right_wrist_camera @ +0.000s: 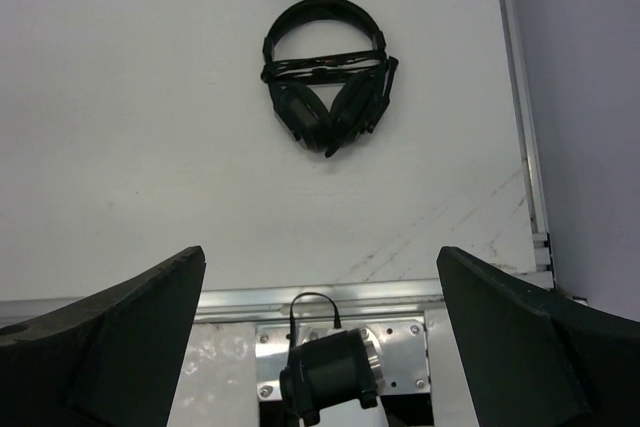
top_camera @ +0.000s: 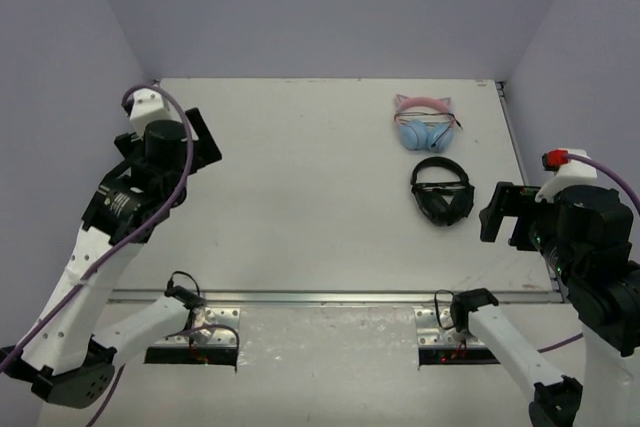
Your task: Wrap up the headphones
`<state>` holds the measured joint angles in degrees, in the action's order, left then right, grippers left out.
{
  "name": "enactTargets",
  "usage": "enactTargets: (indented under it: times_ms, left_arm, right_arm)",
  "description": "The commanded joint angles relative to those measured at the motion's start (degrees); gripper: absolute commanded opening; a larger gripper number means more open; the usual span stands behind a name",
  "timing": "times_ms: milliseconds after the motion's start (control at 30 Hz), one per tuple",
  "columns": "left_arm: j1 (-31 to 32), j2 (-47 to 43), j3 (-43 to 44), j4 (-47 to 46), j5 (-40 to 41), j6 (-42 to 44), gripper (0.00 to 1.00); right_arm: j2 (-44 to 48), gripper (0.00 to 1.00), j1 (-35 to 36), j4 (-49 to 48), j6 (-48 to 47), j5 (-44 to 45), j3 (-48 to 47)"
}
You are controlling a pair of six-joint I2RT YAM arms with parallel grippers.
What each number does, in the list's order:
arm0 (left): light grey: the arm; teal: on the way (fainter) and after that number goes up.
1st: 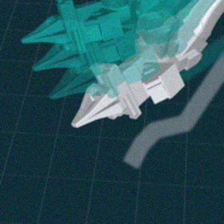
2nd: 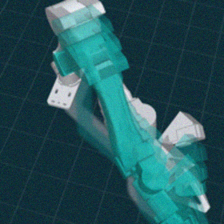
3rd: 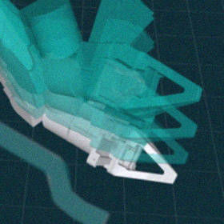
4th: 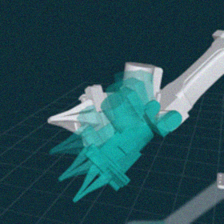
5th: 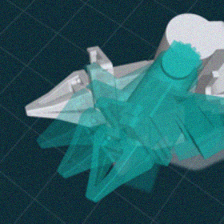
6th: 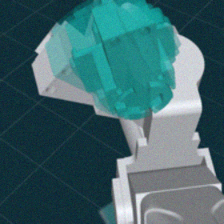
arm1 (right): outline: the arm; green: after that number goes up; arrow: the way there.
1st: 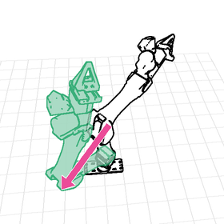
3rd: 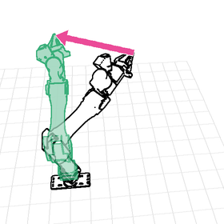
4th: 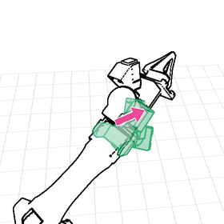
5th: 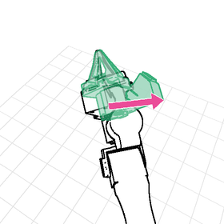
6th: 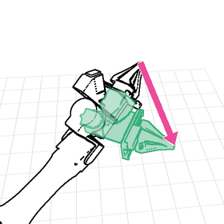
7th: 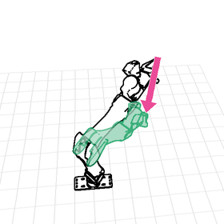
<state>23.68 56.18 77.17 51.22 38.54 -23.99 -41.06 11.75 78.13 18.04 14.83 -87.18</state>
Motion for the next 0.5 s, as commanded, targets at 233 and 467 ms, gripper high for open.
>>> enactTargets:
  times_ms: [233,467]
  left_arm:
    - [0.14,-6.61,-6.32,-0.42,1.45,-3.43,1.00]
    - [0.14,-10.39,-8.79,-1.82,0.66,-1.94,1.00]
  right_arm:
    - [-0.16,0.99,-0.06,0.80,0.15,2.93,-0.62]
    - [-0.78,0.99,-0.06,0.01,-0.64,2.13,-1.06]
